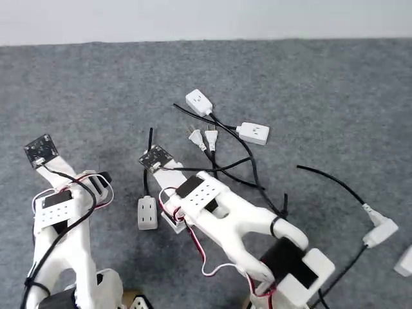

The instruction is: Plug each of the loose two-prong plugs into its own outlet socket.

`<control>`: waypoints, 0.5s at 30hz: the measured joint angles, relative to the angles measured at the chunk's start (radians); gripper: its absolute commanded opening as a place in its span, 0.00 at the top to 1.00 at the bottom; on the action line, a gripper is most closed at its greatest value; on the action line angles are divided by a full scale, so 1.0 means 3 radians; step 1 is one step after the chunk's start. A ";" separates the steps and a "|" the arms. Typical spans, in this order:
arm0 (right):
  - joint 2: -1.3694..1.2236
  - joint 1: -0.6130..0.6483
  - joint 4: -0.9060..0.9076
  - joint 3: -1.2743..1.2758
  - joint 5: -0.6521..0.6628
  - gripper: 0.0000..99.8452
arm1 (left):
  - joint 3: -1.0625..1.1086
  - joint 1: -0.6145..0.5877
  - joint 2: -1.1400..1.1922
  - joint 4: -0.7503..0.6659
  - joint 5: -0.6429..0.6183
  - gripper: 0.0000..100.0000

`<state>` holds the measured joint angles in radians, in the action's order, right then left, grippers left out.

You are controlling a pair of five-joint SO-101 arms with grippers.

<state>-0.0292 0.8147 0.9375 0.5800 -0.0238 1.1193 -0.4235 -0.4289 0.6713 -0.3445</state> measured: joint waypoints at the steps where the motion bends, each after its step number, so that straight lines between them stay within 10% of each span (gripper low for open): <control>1: 0.0087 -0.0026 0.0041 0.0000 0.0026 0.99 | 0.0000 0.0000 0.0000 0.0000 0.0000 0.73; 15: 0.2071 -0.0783 0.1202 0.0072 0.0762 0.99 | 0.0000 0.0000 0.0000 0.0000 0.0000 0.73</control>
<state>0.5923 0.5800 1.2981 0.6015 0.2048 1.1193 -0.4235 -0.4289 0.6713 -0.3445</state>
